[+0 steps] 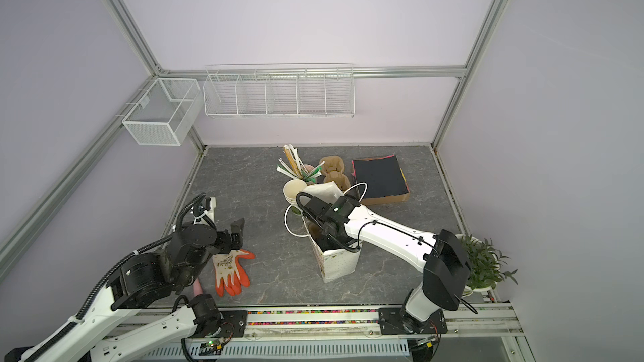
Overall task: Pack a coffee takeout order
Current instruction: Place the coffee cup in the cup tray.
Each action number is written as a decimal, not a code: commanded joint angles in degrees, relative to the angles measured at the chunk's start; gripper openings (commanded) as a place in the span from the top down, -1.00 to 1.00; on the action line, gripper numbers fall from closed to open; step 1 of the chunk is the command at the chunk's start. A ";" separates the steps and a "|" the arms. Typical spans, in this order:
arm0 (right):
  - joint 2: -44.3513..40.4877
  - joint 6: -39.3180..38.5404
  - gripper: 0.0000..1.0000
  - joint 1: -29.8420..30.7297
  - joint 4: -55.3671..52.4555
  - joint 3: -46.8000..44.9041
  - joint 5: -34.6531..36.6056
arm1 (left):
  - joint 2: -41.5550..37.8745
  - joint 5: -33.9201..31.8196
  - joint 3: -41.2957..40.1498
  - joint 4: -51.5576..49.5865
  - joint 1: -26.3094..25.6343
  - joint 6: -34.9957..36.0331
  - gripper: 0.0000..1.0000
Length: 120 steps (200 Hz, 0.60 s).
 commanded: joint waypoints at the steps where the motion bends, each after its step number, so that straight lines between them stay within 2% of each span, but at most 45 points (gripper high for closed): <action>1: 5.46 -0.98 -0.46 0.16 2.31 -3.85 -4.42 | 0.02 0.16 -0.25 -0.96 0.42 0.81 -0.99; 78: 8.33 -0.68 -0.46 0.02 5.91 -8.77 -5.38 | -0.05 0.15 -0.25 -0.96 0.42 0.83 -0.99; 120: 10.39 -1.38 -0.47 0.02 4.86 -7.62 -5.49 | 0.04 0.31 -0.23 -0.90 0.42 0.92 -0.99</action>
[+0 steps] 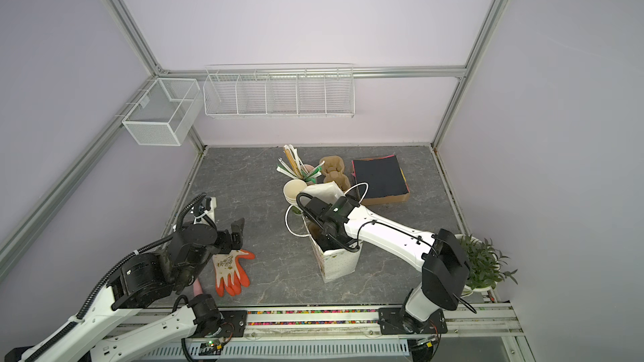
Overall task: Pack a coffee takeout order
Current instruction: Place the coffee cup in the cup tray.
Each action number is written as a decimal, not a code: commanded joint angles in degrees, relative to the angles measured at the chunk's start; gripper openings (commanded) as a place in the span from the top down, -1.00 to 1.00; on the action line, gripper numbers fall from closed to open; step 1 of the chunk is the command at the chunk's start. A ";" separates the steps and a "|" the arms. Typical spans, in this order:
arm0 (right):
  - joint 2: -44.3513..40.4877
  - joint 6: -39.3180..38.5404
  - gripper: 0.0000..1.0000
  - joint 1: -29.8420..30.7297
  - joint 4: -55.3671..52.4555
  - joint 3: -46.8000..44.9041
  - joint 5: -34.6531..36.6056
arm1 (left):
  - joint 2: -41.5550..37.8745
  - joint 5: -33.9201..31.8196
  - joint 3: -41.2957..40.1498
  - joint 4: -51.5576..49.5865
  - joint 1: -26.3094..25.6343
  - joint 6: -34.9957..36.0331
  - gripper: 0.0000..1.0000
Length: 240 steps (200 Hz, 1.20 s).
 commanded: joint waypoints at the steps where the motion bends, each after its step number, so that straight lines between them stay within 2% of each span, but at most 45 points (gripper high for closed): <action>1: 9.74 -0.92 -0.47 0.38 4.01 -6.36 -5.39 | 0.01 0.19 -0.24 -0.93 0.36 0.92 -0.99; 118: 5.75 -1.03 -0.61 0.60 -1.58 1.29 -2.43 | 0.09 0.24 -0.25 -0.88 0.51 1.01 -0.99; 240: 3.72 -1.93 -0.90 0.02 -4.72 7.23 -0.10 | 0.45 0.24 -0.23 -0.94 0.53 0.90 -0.99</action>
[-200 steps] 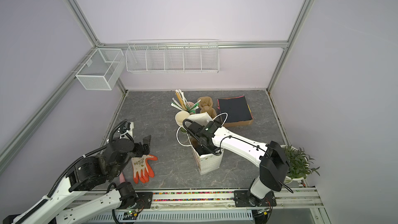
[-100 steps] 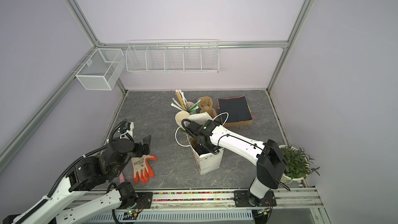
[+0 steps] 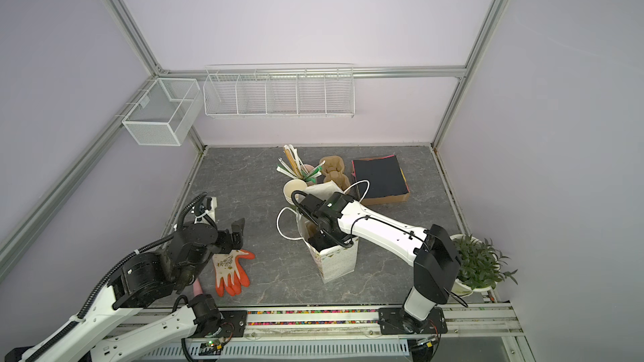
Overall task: Pack a coffee takeout order
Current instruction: Place the coffee cup in the cup tray.
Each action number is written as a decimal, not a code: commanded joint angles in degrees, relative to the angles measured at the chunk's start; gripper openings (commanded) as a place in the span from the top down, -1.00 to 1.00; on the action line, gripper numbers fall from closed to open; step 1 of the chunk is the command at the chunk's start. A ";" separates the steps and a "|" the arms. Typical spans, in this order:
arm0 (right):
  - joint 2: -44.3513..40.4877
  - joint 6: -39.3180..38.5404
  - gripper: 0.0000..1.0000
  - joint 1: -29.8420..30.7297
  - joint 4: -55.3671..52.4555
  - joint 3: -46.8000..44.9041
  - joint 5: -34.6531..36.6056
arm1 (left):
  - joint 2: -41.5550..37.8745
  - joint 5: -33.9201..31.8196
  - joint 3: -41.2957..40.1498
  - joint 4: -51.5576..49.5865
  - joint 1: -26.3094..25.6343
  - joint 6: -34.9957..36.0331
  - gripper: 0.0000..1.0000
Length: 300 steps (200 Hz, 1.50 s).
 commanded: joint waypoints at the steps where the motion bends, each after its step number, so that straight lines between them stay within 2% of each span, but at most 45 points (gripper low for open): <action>1: 0.81 -0.52 -0.90 -0.18 -1.29 1.31 0.40 | 0.08 -0.02 -0.24 -0.95 0.23 0.89 -0.99; 85: -1.41 -1.16 -1.00 -0.53 -6.21 7.67 1.98 | 0.43 -0.03 -0.23 -0.91 0.32 1.01 -0.99; 170: -3.07 -2.66 -0.79 -1.52 -8.62 12.99 2.92 | 1.04 -0.02 -0.25 -0.97 0.29 0.97 -0.99; 219: -4.52 -3.61 -0.77 -2.64 -6.28 10.58 2.29 | 1.05 -0.02 -0.25 -0.95 0.31 0.95 -0.99; 255: -6.60 -4.53 -0.77 -4.13 -2.45 8.26 -1.67 | 1.56 -0.02 -0.25 -0.95 0.32 1.06 -0.99; 300: -7.64 -5.57 -0.77 -5.68 -3.97 9.52 -0.45 | 1.57 -0.02 -0.25 -1.04 0.40 0.98 -0.99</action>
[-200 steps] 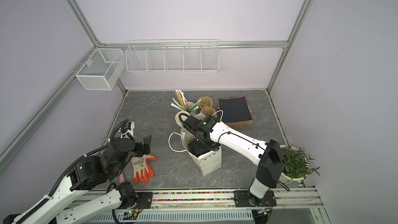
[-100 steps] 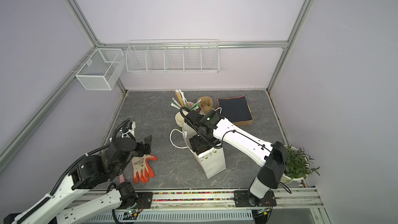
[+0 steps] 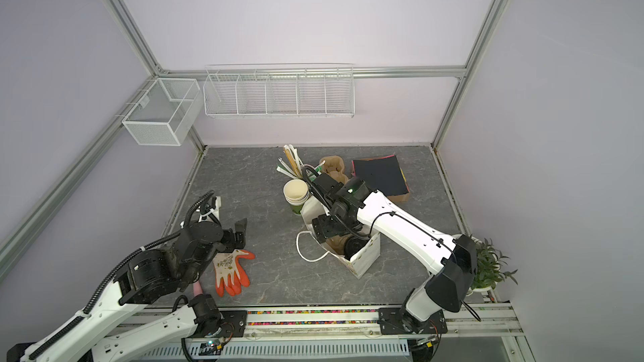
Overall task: Pack a coffee takeout order
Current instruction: Place the coffee cup in the cup tray, then pick up the straw from the storage cup.
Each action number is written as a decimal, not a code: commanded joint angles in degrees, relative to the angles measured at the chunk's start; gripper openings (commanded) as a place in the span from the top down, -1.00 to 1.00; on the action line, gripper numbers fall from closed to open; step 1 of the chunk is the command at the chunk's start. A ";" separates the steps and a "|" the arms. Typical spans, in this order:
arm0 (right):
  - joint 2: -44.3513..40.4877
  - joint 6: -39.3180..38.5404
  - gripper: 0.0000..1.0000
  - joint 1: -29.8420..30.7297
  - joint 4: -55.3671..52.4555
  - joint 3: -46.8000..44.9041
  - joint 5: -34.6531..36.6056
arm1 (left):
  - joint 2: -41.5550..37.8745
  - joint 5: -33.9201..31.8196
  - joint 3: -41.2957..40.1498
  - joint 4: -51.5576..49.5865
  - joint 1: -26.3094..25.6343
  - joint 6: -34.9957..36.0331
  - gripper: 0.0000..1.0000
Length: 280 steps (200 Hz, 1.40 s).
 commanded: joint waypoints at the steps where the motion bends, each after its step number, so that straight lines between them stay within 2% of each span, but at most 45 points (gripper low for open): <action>1: -1.74 -1.50 -0.77 -0.90 -0.60 0.73 0.04 | -0.31 -0.07 -0.25 -1.00 0.40 0.98 -0.99; 91: -3.87 -6.89 -0.76 -4.10 -7.20 16.63 4.03 | 0.45 -0.07 -0.14 -1.09 0.39 0.71 -0.99; 116: -4.71 -8.20 -0.77 -4.14 -10.89 24.40 8.46 | 0.94 1.60 0.55 -0.48 0.45 0.64 -0.99; 135: -8.74 -8.16 -0.76 -4.11 -10.01 27.05 10.41 | 1.68 3.24 2.83 -0.33 0.45 0.66 -0.99; 152: -14.28 -6.97 -0.76 -4.14 -6.78 24.46 11.25 | 2.82 6.39 6.62 0.55 0.42 0.72 -0.99; 185: -23.26 -5.62 -0.76 -4.13 -3.08 14.50 11.68 | 12.69 10.60 14.65 4.90 1.16 1.91 -0.96; 198: -26.03 -5.40 -0.76 -4.13 -2.78 11.19 13.55 | 17.94 16.33 17.36 7.11 5.44 2.71 -0.93; 215: -30.25 -5.01 -0.76 -4.14 -1.06 6.67 14.30 | 24.40 28.51 20.70 9.73 13.90 0.71 -0.82; 229: -33.09 -4.40 -0.76 -4.14 -0.98 4.58 14.69 | 28.74 31.79 22.94 12.68 16.89 -0.39 -0.78; 265: -39.76 -3.88 -0.76 -4.12 0.02 -1.04 15.20 | 40.78 40.18 32.39 15.35 17.63 -2.39 -0.79; 280: -41.23 -3.95 -0.76 -4.11 -0.48 -3.06 16.15 | 44.55 40.68 34.45 16.08 17.61 -2.88 -0.78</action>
